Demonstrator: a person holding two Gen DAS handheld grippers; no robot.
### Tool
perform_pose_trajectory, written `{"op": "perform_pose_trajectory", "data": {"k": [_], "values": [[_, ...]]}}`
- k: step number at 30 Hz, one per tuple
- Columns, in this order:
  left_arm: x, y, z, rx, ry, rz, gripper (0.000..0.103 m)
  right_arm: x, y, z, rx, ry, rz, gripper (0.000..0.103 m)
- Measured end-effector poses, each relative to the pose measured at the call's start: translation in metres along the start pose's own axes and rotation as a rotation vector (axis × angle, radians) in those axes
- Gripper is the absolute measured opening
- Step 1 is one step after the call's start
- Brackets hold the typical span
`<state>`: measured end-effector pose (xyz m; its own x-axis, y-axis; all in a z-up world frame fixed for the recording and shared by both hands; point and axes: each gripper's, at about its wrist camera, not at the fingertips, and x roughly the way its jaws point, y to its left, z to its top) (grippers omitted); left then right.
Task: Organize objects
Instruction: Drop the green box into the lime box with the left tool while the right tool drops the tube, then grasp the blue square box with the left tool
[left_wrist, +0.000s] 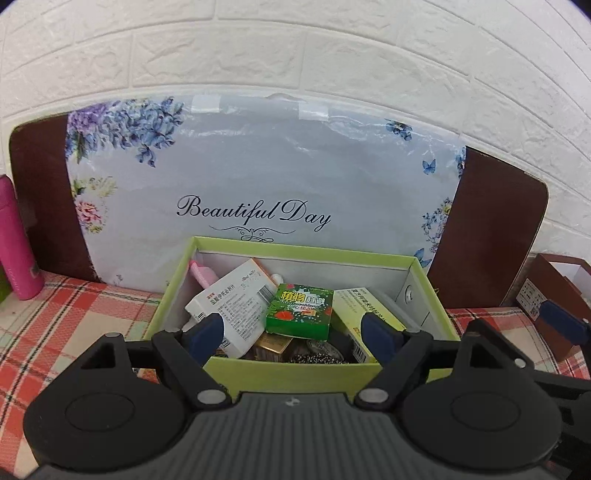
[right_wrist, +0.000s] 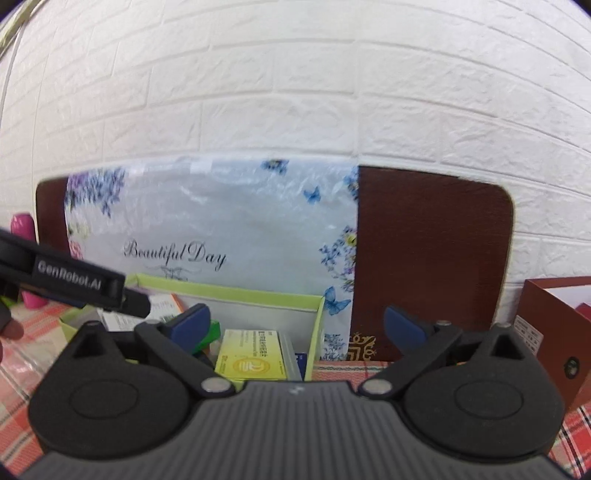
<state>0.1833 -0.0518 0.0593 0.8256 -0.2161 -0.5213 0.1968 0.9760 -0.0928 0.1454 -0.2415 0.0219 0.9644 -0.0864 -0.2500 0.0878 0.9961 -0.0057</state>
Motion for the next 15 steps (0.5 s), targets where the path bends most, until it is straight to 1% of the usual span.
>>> {"op": "perform_pose_trajectory", "data": {"k": [4,10,15], "values": [[-0.026,-0.007,-0.015,0.029,-0.005,0.032,0.088,-0.033,-0.007,0.003,0.036,-0.020,0.012,0.103],[-0.046,-0.017,-0.040,0.038,0.019,0.022,0.089,-0.070,-0.009,-0.010,0.037,-0.007,0.009,0.103],[-0.053,-0.023,-0.056,0.035,0.042,0.010,0.089,-0.087,-0.015,-0.027,0.061,0.034,0.005,0.103]]}}
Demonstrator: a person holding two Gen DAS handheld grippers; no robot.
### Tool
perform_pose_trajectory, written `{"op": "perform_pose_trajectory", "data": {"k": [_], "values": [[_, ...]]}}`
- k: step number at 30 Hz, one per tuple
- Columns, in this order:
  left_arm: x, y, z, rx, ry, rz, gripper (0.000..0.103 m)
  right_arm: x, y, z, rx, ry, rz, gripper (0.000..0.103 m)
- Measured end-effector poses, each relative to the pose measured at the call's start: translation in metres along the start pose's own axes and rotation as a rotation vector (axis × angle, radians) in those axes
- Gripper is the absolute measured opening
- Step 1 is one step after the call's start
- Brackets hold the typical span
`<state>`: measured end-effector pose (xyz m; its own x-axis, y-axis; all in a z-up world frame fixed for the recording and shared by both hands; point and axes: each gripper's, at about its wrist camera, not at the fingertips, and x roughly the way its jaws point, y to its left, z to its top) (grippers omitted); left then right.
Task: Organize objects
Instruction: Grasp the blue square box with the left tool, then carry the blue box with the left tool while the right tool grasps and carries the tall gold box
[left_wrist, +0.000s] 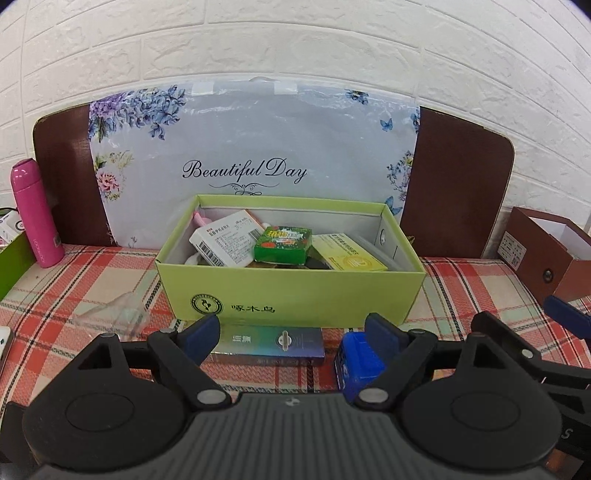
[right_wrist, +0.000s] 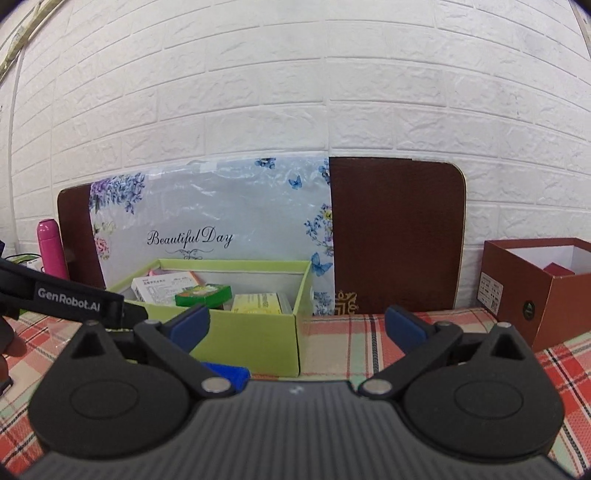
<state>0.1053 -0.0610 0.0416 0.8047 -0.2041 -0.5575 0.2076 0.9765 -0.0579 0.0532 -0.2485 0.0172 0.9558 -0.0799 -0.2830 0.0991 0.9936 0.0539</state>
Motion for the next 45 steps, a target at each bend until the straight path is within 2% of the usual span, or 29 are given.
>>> {"op": "perform_pose_trajectory", "data": {"k": [7,13,19,20,21,22,24,27,35,37,41,45], "values": [[0.005,-0.008,-0.021,0.004,0.048,-0.010,0.089,-0.010,-0.014,-0.027,0.023,0.068,-0.032,0.103],[0.016,-0.028,-0.028,0.011,0.055,-0.095,0.089,-0.012,-0.026,-0.055,0.033,0.136,-0.066,0.103],[0.053,-0.054,-0.025,0.025,0.086,-0.140,0.088,-0.015,-0.036,-0.064,0.067,0.154,-0.073,0.103],[0.060,-0.056,-0.026,0.031,0.097,-0.141,0.087,-0.015,-0.037,-0.064,0.064,0.155,-0.072,0.103],[0.066,-0.057,-0.027,0.035,0.109,-0.150,0.069,-0.015,-0.037,-0.065,0.060,0.157,-0.071,0.103],[0.070,-0.055,-0.029,0.036,0.121,-0.160,0.060,-0.015,-0.036,-0.065,0.056,0.160,-0.067,0.103],[0.066,-0.049,-0.031,0.021,0.118,-0.183,0.060,-0.011,-0.033,-0.066,0.035,0.173,-0.047,0.103],[0.052,-0.040,-0.038,0.032,0.128,-0.203,0.060,0.002,-0.024,-0.070,-0.016,0.207,-0.012,0.090],[0.009,-0.003,-0.064,0.043,0.143,-0.168,0.060,0.064,0.001,-0.077,-0.147,0.315,0.055,0.058],[0.002,0.002,-0.068,0.051,0.145,-0.158,0.060,0.074,0.002,-0.078,-0.136,0.349,0.062,0.030],[-0.010,0.016,-0.078,0.050,0.152,-0.165,0.060,0.058,0.003,-0.079,-0.098,0.370,0.121,0.030],[-0.018,0.022,-0.083,0.056,0.161,-0.167,0.059,0.023,0.016,-0.085,-0.113,0.396,0.192,0.030]]}}
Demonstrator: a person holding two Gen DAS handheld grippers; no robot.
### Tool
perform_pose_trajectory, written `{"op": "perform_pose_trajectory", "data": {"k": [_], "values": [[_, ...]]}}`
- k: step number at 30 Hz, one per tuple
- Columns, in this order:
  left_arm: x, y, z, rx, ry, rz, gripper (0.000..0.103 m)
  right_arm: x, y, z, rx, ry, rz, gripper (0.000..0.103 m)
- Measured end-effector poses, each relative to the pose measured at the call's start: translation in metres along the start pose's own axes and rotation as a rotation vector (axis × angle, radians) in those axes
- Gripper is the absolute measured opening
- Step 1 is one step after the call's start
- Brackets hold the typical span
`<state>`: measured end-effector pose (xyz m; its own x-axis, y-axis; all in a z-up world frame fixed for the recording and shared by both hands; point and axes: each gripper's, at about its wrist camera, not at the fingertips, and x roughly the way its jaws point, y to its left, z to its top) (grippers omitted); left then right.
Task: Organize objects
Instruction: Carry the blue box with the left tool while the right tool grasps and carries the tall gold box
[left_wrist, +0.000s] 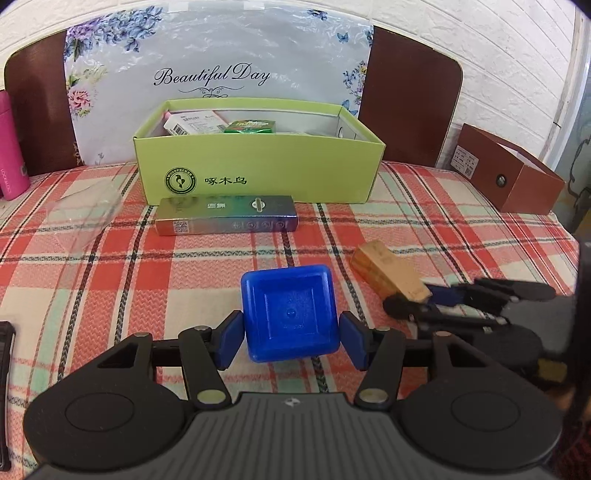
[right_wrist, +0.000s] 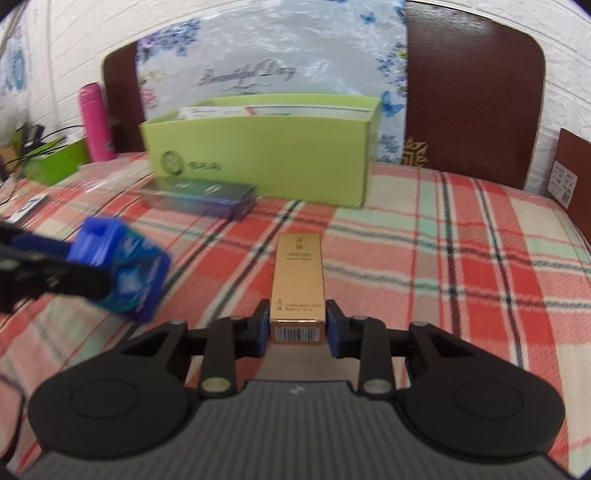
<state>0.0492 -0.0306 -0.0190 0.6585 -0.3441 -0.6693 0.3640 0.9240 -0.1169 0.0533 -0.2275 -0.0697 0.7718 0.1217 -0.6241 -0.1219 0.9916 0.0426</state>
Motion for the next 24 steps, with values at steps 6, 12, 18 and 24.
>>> {"op": "perform_pose_trajectory", "data": {"k": [6,12,18,24], "values": [[0.011,-0.001,-0.001,-0.005,0.011,0.031,0.063,-0.024,0.021,-0.018,0.005,-0.003,0.025,0.030],[0.017,-0.002,-0.004,-0.003,-0.029,0.042,0.075,-0.026,0.016,-0.018,0.027,0.002,-0.007,0.045],[0.034,0.000,-0.002,-0.021,-0.026,0.052,0.075,-0.023,0.017,-0.018,0.020,-0.002,-0.015,0.045],[0.043,0.005,-0.004,-0.051,-0.010,0.037,0.073,-0.018,0.020,-0.013,-0.004,-0.009,-0.022,0.045]]}}
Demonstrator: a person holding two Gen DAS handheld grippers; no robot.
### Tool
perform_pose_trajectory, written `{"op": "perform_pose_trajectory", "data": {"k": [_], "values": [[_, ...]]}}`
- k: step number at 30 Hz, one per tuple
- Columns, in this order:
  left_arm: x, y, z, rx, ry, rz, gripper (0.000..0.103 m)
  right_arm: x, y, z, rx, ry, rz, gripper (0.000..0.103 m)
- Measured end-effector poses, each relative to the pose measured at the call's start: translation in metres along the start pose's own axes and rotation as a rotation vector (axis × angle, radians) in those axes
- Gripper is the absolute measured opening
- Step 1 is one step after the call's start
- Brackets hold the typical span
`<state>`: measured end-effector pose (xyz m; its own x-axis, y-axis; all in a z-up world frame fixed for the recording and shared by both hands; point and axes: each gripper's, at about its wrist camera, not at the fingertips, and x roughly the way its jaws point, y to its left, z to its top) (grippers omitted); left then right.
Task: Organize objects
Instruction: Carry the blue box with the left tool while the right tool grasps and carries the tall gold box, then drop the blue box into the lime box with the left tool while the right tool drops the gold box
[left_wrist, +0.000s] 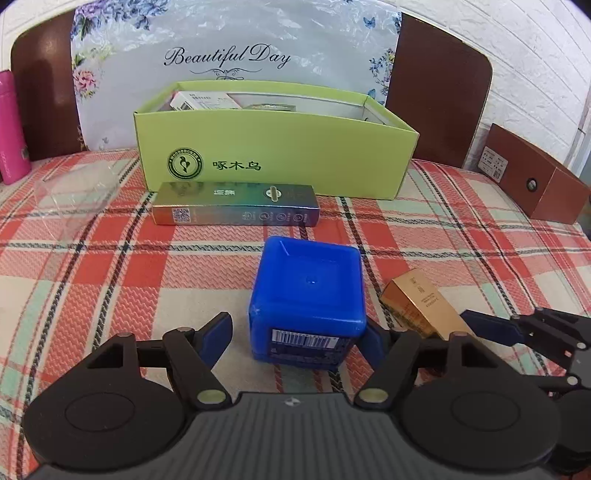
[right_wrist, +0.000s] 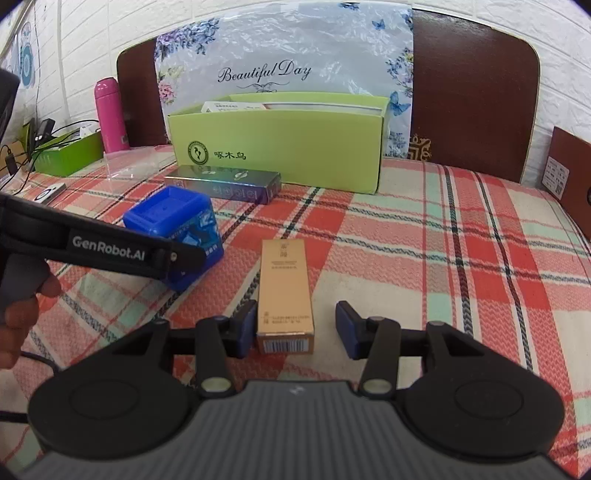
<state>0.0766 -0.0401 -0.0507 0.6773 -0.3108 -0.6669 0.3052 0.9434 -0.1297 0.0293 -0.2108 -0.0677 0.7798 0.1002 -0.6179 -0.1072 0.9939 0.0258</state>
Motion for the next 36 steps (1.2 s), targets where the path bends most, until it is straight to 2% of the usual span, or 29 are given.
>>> {"op": "perform_pose_trajectory", "data": {"k": [4,9,11,13,20,28,36], "values": [[0.001,-0.002,-0.001,0.016,-0.004,0.025,0.073,0.004,0.003,0.002,-0.015,-0.004,0.002,0.045],[0.004,0.003,-0.002,-0.001,0.005,0.018,0.074,0.006,0.008,0.002,-0.038,-0.009,-0.001,0.045],[0.004,0.003,-0.004,0.004,0.002,0.018,0.073,0.007,0.008,0.002,-0.039,0.001,0.003,0.039],[0.003,0.003,-0.005,0.015,-0.007,0.009,0.059,0.008,0.007,0.002,-0.036,0.004,0.012,0.030],[-0.005,0.006,0.003,-0.016,-0.017,-0.013,0.058,0.004,0.006,0.007,-0.014,-0.008,0.025,0.030],[-0.027,0.003,0.040,-0.003,-0.106,-0.050,0.058,-0.011,-0.001,0.039,-0.014,-0.110,0.012,0.030],[-0.036,-0.004,0.095,0.022,-0.210,-0.076,0.058,-0.012,-0.013,0.089,-0.008,-0.223,-0.013,0.030]]}}
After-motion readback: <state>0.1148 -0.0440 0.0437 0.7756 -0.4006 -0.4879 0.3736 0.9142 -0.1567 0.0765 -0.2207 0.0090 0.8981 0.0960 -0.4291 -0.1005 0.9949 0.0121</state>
